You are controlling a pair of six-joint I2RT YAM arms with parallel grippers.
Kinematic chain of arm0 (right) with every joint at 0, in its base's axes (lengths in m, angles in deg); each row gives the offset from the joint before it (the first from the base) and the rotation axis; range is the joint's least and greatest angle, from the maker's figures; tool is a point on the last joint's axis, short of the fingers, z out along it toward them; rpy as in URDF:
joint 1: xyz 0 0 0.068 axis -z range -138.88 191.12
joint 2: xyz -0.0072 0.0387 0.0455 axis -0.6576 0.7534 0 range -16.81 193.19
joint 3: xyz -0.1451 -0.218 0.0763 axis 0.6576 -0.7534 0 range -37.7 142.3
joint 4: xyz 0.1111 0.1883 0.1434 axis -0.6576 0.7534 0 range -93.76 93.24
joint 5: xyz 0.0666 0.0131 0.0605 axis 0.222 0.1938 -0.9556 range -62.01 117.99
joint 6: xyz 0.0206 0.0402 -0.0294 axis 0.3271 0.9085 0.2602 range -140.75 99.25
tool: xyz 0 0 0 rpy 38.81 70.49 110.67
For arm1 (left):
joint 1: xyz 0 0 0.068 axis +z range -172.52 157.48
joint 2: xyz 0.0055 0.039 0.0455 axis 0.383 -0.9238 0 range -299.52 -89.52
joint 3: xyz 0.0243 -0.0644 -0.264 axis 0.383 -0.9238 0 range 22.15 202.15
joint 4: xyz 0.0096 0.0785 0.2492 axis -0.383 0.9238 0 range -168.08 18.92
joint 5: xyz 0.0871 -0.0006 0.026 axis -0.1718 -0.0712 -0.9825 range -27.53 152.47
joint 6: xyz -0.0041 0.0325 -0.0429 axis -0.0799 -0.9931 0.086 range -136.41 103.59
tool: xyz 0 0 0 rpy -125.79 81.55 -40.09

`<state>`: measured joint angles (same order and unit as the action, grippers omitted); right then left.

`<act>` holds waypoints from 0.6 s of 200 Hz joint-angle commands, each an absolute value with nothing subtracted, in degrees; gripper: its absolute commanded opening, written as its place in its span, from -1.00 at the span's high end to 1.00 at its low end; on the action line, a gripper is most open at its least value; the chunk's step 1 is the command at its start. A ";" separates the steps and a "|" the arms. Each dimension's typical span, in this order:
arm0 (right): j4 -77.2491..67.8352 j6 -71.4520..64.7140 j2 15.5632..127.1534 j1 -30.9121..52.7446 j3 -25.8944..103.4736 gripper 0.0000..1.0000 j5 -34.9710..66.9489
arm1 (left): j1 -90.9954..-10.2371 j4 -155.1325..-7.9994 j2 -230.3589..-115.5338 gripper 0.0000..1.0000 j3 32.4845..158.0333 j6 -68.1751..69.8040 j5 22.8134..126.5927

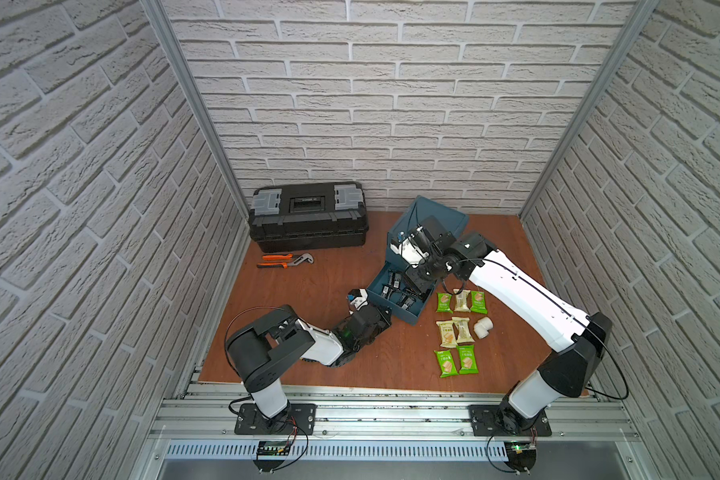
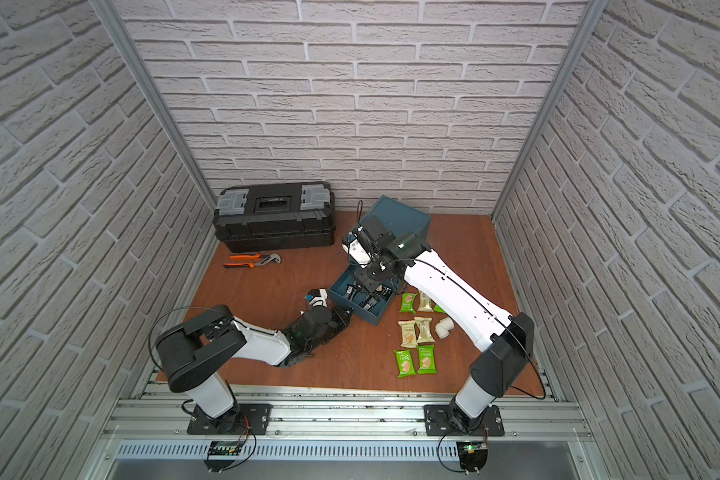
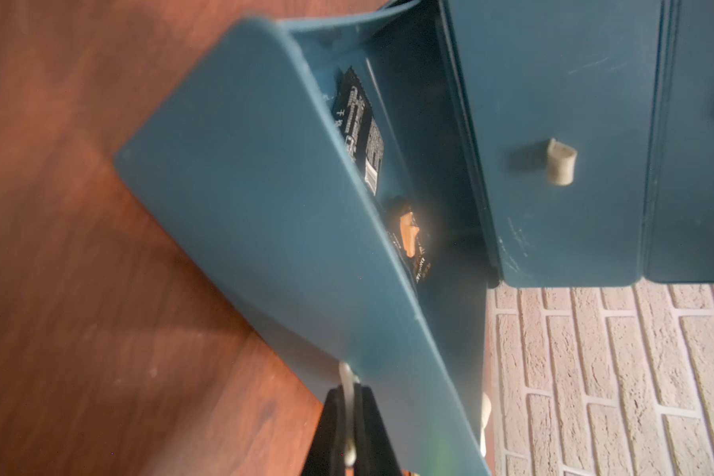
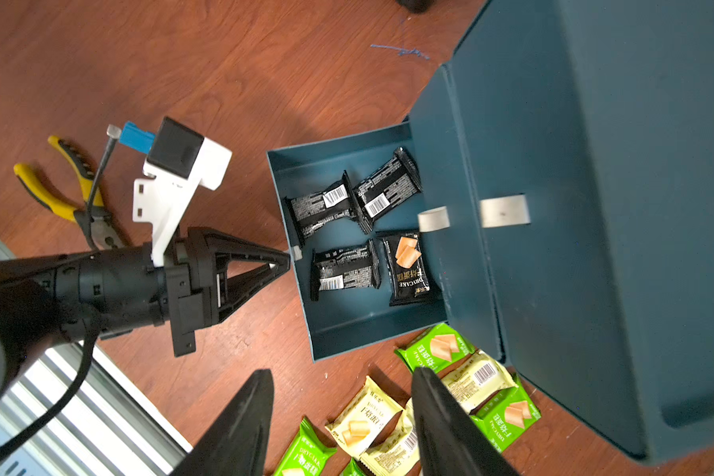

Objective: Take the cookies out of the drawer
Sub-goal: Pick up the cookie from the drawer.

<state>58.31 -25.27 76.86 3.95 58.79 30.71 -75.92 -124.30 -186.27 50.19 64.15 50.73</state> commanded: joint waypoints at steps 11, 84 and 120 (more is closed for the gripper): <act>56.60 -29.19 79.59 2.06 57.65 -0.21 28.82 | -76.59 -125.26 -182.70 1.00 47.28 63.30 49.23; 57.83 -27.43 92.45 0.64 63.29 -0.26 33.90 | -77.31 -120.03 -177.95 1.00 45.19 64.89 47.89; 56.10 -24.21 94.63 1.10 60.59 -0.28 38.13 | -77.36 -119.13 -178.09 1.00 45.09 65.74 47.88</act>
<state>57.32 -26.97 94.98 1.02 61.65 33.97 -76.97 -118.92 -178.90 45.75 65.00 49.15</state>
